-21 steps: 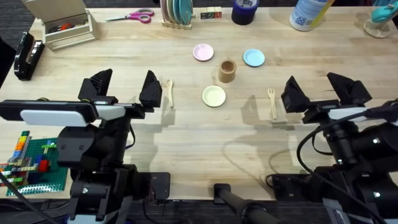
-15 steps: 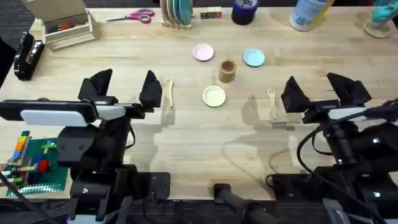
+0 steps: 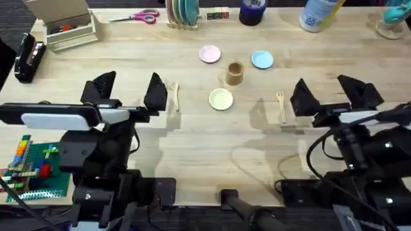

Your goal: Pick up a utensil and set it on the pink plate, then put the other utensil in the container.

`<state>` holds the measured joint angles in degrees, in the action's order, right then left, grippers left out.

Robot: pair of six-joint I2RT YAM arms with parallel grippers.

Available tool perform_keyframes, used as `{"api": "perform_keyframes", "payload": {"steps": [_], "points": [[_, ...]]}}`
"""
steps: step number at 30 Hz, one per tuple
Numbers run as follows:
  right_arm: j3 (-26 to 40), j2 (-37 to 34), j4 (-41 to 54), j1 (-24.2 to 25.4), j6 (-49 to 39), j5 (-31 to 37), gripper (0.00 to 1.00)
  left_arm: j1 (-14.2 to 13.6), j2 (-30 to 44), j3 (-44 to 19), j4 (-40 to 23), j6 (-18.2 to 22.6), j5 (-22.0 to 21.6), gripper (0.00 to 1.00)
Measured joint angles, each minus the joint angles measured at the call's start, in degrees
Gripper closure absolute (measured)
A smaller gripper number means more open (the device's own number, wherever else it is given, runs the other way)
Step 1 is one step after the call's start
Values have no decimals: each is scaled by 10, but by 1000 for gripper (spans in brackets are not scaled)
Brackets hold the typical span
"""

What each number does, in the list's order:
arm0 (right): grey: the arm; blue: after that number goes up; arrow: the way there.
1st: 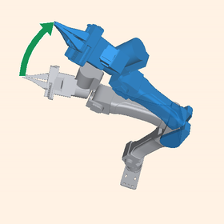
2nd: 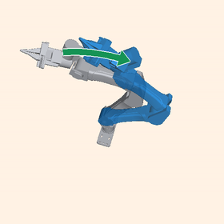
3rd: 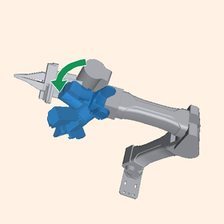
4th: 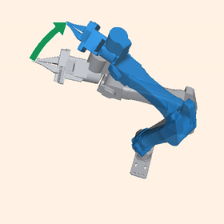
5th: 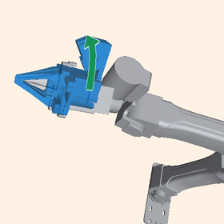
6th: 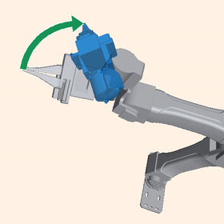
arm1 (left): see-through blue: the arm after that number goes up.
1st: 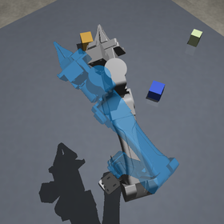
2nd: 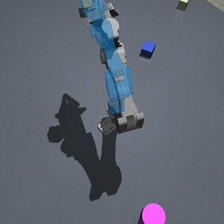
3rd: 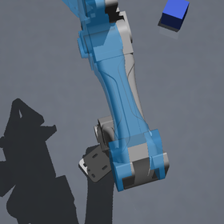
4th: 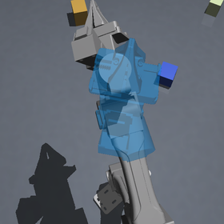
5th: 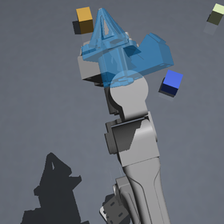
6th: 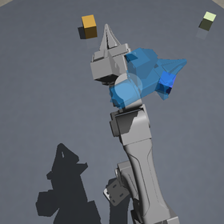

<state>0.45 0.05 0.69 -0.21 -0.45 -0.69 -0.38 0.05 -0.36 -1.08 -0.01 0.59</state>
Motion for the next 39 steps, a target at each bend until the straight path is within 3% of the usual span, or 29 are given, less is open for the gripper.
{"api": "perform_keyframes", "payload": {"steps": [18, 29, 31, 32, 33, 39], "points": [[0, 0, 4, 0, 0, 0, 3, 0, 0, 0, -15, 0, -6, 6], [20, 0, 51, 0, -21, 0, 4, 0, 0, -8, -37, -24, -12, 6], [37, 0, 89, 0, -23, -1, 5, 0, 0, -27, -72, -26, -12, 6], [71, 0, 191, 0, -24, -4, 5, 0, 0, -75, -132, -27, -12, 6], [80, -1, 214, 0, -25, -4, 5, 0, 0, -93, -149, -27, -12, 6], [167, -15, 273, 0, -26, 7, 6, 0, 1, -207, -237, -29, -11, 6]]}}
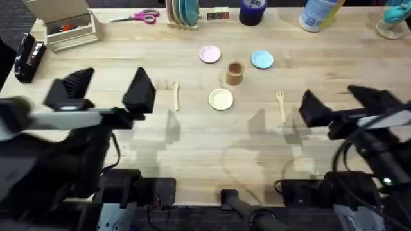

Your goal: Pick up a utensil and set it on the pink plate, then put the other utensil in the container.

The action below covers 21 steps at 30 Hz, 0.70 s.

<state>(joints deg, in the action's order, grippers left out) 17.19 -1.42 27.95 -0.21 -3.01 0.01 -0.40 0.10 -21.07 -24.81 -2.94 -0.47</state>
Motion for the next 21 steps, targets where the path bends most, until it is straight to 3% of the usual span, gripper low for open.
{"api": "perform_keyframes", "payload": {"steps": [10, 21], "points": [[129, -95, 35, 0, 1, 5, 5, 0, 84, -175, -174, -23, 7, 6], [323, -227, 180, 0, -2, 7, 5, 0, 235, -395, -335, -6, 9, 6]]}}
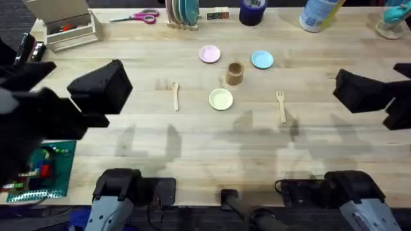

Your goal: Pick up a utensil and set it on the pink plate, then put the other utensil in the container.

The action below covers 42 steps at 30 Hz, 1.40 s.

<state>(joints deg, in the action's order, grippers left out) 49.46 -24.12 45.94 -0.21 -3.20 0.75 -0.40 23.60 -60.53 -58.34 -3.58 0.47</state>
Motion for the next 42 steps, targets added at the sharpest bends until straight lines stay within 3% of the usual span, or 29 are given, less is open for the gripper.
{"api": "perform_keyframes", "payload": {"steps": [11, 19, 26, 32, 35, 38, 42], "points": [[163, -155, 165, 0, -2, 1, 5, 0, 195, -148, -129, 39, 57, 6], [188, -243, 186, 0, -2, 1, 5, 0, 306, -242, -242, 84, 107, 6], [189, -293, 182, 0, -2, 1, 4, 0, 351, -246, -278, 91, 129, 6], [189, -306, 177, 0, -2, 1, 4, 0, 363, -246, -279, 91, 178, 8], [189, -308, 172, 0, -2, 1, 3, 0, 395, -247, -289, 70, 195, 4], [189, -308, 168, 0, -2, 1, 3, -5, 431, -247, -286, 56, 181, 4], [189, -308, 169, 0, -2, 1, 3, -33, 472, -244, -270, 16, 124, 4]]}}
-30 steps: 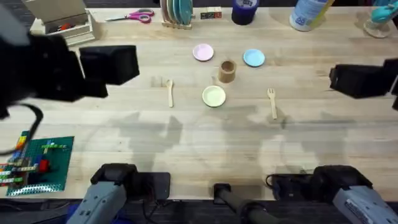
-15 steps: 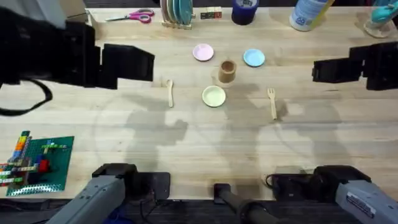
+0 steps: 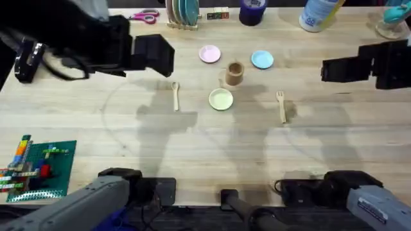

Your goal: Pick up a utensil and set it on the pink plate, then put the other utensil in the container.

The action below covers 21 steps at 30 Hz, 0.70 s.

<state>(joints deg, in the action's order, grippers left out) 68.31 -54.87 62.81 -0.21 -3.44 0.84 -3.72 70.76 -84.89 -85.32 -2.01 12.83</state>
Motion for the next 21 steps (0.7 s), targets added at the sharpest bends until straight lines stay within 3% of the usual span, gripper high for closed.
{"api": "perform_keyframes", "payload": {"steps": [5, 6, 12, 21], "points": [[0, 0, 0, 0, 0, 0, 3, -47, 9, 50, 66, -51, -51, 5], [0, 0, 0, 0, 0, 0, 3, -66, 9, 93, 115, -77, -64, 5], [0, 0, 2, 0, 0, 0, 3, -81, 25, 159, 162, -108, -73, 5], [0, 0, 3, 0, 0, 0, 4, -94, 99, 175, 225, -109, -80, 6]]}}
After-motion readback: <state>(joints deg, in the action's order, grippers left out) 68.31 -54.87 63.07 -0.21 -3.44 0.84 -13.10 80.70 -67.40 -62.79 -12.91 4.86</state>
